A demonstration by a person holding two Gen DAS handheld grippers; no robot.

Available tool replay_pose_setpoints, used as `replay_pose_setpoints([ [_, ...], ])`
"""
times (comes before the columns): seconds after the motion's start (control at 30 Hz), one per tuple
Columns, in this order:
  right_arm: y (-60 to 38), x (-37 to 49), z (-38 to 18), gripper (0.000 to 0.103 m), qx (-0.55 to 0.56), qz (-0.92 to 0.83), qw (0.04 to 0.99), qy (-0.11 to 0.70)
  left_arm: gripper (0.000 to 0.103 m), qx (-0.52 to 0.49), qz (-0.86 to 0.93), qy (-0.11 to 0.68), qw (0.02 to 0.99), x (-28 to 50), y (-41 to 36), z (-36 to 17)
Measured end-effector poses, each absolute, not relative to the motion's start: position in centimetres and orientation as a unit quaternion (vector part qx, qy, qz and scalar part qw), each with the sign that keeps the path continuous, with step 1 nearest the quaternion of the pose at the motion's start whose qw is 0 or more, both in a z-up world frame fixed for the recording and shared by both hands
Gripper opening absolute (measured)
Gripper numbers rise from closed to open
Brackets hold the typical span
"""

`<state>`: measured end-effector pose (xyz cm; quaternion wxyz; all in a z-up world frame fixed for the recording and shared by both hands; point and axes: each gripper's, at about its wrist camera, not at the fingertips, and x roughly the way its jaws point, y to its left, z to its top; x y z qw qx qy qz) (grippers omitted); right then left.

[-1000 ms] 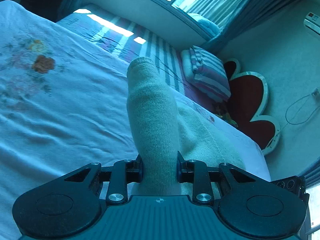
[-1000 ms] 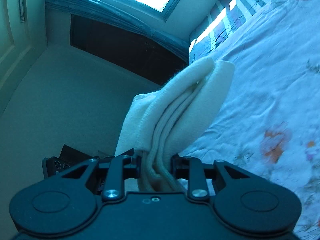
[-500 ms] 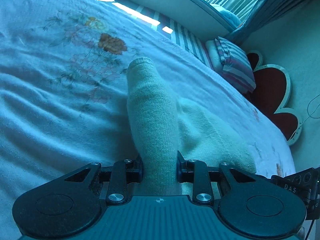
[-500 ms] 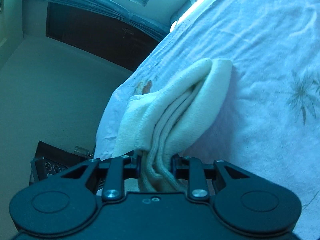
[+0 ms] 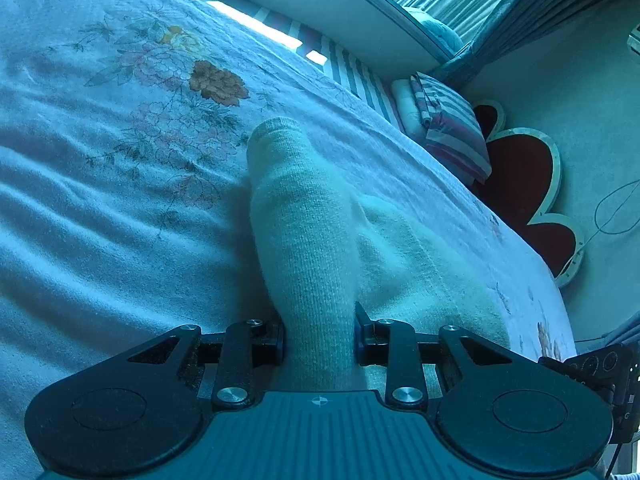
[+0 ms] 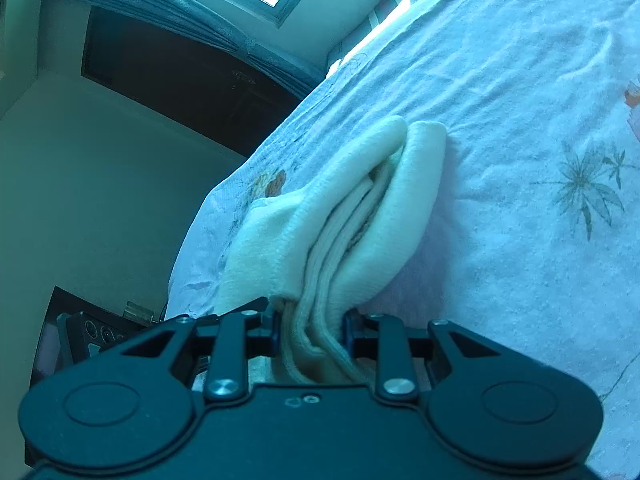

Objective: Fold small clothes

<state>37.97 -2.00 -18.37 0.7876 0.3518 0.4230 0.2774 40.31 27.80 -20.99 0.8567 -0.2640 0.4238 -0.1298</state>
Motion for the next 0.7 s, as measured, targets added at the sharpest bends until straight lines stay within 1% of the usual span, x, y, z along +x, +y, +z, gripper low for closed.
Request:
replay_pose_setpoints([
  [0.13, -2.0, 37.8, -17.8, 0.027, 0.362, 0.279, 0.785, 0.418, 0.03, -0.271, -0.134, 0.427, 0.852, 40.7, 28.1, -20.6],
  [0.27, -2.1, 37.5, -17.4, 0.027, 0.373, 0.281, 0.788, 0.401, 0.03, -0.264, -0.142, 0.412, 0.86, 41.1, 28.4, -19.5],
  [0.4, -2.3, 37.7, -18.7, 0.027, 0.365, 0.265, 0.791, 0.413, 0.03, -0.252, -0.135, 0.441, 0.851, 42.0, 28.0, -21.1],
  [0.43, -2.2, 37.9, -19.2, 0.027, 0.366, 0.26, 0.789, 0.418, 0.033, -0.254, -0.133, 0.439, 0.851, 41.9, 28.1, -21.5],
  [0.47, -2.3, 37.8, -19.5, 0.03, 0.363, 0.257, 0.791, 0.421, 0.042, -0.254, -0.129, 0.436, 0.854, 41.7, 28.2, -21.7],
  [0.53, -2.6, 37.6, -20.0, 0.037, 0.361, 0.243, 0.791, 0.431, 0.053, -0.241, -0.124, 0.427, 0.863, 41.4, 28.2, -21.8],
  [0.57, -3.0, 37.5, -20.3, 0.055, 0.364, 0.228, 0.79, 0.438, 0.055, -0.238, -0.124, 0.422, 0.866, 41.1, 28.2, -21.8],
  [0.6, -3.3, 37.3, -20.4, 0.056, 0.363, 0.223, 0.794, 0.434, 0.057, -0.231, -0.122, 0.418, 0.87, 40.9, 28.1, -21.7],
  [0.63, -3.5, 37.1, -20.3, 0.056, 0.36, 0.223, 0.796, 0.432, 0.06, -0.221, -0.119, 0.415, 0.874, 40.8, 28.0, -21.5],
  [0.67, -3.6, 37.0, -20.1, 0.056, 0.355, 0.22, 0.799, 0.433, 0.069, -0.213, -0.11, 0.414, 0.878, 40.6, 28.0, -21.2],
  [0.7, -3.7, 36.6, -19.7, 0.056, 0.344, 0.214, 0.807, 0.43, 0.074, -0.201, -0.094, 0.41, 0.885, 40.2, 28.0, -20.8],
])
